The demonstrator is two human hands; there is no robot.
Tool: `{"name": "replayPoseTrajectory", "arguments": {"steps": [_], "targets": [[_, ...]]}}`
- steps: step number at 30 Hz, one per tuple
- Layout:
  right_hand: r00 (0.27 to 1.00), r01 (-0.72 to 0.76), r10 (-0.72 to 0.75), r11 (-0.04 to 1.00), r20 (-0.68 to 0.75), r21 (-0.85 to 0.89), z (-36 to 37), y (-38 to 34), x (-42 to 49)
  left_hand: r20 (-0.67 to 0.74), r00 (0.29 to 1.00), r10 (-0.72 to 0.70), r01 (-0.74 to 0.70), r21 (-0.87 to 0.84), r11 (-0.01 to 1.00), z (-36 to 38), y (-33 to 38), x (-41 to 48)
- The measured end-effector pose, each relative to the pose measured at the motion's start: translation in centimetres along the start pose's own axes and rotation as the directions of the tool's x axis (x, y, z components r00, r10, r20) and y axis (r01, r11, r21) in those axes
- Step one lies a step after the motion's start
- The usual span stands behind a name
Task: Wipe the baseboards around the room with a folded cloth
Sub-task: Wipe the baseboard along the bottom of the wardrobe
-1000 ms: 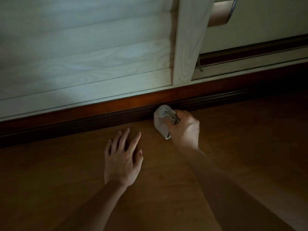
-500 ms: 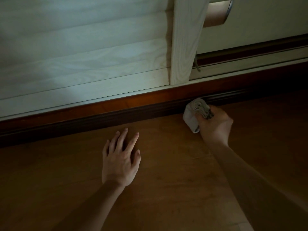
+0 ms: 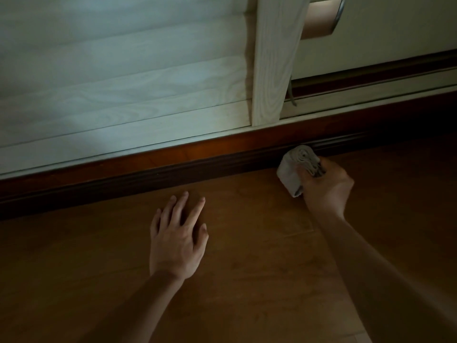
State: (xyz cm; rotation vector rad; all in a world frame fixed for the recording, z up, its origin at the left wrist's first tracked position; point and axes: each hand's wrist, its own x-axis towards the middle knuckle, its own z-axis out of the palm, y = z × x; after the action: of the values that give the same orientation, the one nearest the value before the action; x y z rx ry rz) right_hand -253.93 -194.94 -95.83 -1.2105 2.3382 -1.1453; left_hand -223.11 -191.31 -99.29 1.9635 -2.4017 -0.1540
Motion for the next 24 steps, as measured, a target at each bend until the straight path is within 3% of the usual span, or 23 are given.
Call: {"name": "replayPoseTrajectory", "arguments": {"steps": [6,12,19,24], "targets": [[0.967,0.226,-0.229,0.973,0.111,0.038,3.9,-4.0,-3.6,0.006,1.0,0.0,0.0,-0.012,1.0,-0.1,0.1,0.1],[0.988,0.154,-0.155,0.988,0.025,0.027,4.0,-3.6,-4.0,0.004,1.0,0.011,-0.011,-0.009,1.0,-0.1,-0.1,0.2],[0.941,0.281,-0.292,0.956,0.172,0.087,8.3,-8.6,-7.7,0.003,1.0,0.016,-0.016,-0.027,1.0,-0.3,-0.1,0.1],[0.939,0.288,-0.301,0.953,0.167,0.094,8.2,-8.6,-7.6,-0.002,1.0,0.025,-0.025,-0.045,0.999,-0.5,-0.1,0.1]]}}
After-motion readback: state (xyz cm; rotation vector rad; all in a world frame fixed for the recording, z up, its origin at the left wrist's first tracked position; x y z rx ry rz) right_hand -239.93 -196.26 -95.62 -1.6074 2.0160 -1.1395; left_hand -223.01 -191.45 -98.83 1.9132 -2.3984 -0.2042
